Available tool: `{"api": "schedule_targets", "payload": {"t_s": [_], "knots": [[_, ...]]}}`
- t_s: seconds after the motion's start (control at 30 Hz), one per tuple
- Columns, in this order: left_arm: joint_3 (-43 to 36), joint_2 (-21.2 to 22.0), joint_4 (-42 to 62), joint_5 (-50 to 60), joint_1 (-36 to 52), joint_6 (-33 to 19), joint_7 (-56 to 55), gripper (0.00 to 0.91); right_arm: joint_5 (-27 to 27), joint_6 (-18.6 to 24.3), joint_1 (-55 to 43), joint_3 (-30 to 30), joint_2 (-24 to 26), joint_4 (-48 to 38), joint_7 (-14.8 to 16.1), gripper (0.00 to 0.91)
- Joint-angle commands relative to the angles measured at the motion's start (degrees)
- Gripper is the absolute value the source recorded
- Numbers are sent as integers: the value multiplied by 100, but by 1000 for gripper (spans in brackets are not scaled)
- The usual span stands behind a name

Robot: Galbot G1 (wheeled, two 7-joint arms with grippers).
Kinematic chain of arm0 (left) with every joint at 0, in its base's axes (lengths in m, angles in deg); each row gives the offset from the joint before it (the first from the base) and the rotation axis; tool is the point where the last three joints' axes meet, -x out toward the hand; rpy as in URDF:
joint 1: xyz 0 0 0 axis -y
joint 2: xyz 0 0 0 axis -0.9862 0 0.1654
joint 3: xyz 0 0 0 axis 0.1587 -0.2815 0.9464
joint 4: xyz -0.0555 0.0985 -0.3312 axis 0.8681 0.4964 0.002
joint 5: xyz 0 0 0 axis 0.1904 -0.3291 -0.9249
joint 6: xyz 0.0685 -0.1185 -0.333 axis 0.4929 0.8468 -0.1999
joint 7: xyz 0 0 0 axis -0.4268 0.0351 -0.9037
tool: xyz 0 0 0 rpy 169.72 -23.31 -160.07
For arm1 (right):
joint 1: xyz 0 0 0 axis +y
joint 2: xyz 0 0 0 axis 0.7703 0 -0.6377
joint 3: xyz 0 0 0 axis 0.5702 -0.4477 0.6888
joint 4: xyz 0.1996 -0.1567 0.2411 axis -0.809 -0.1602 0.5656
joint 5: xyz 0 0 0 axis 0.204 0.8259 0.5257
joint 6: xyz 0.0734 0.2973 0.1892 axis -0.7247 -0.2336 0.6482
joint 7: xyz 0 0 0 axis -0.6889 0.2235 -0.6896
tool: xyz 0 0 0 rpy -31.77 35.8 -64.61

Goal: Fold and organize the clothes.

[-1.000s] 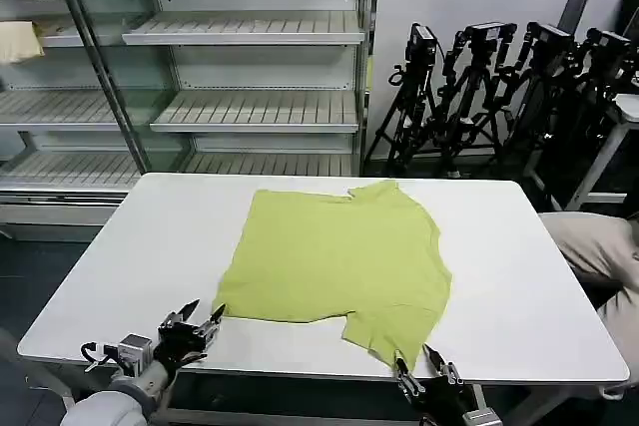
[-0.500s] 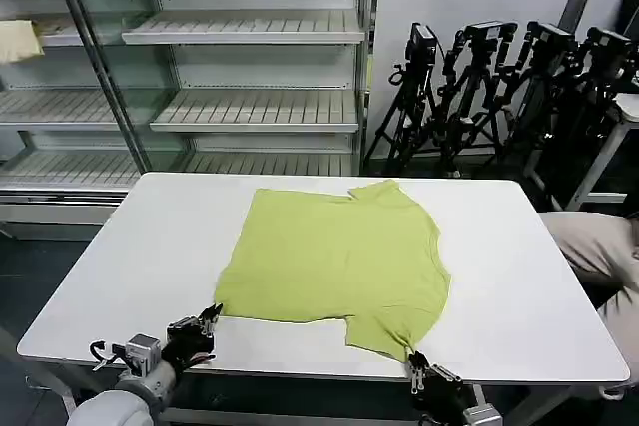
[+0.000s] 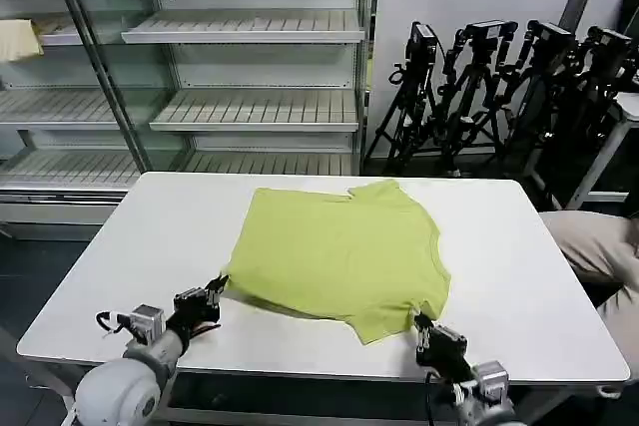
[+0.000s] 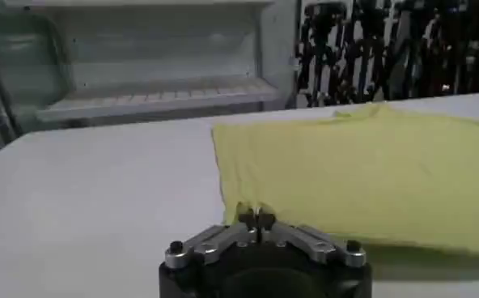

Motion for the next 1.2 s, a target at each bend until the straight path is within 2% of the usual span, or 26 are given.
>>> {"api": "schedule_targets", "payload": {"t_s": [0.03, 0.3, 0.6, 1.2], "knots": [[-206, 186, 539, -125, 762, -59, -60, 10, 112, -12, -800, -3, 33, -442, 78, 0], [-374, 300, 1043, -227, 1293, -48, -116, 10, -5, 18, -1256, -135, -16, -1042, 290, 0], [-645, 322, 1270, -108, 1409, -84, -130, 10, -288, 210, -1493, -249, -188, -1423, 542, 0], [-607, 243, 1487, -102, 1443, -106, -51, 10, -374, 422, -2080, -395, -297, -2021, 622, 0]]}}
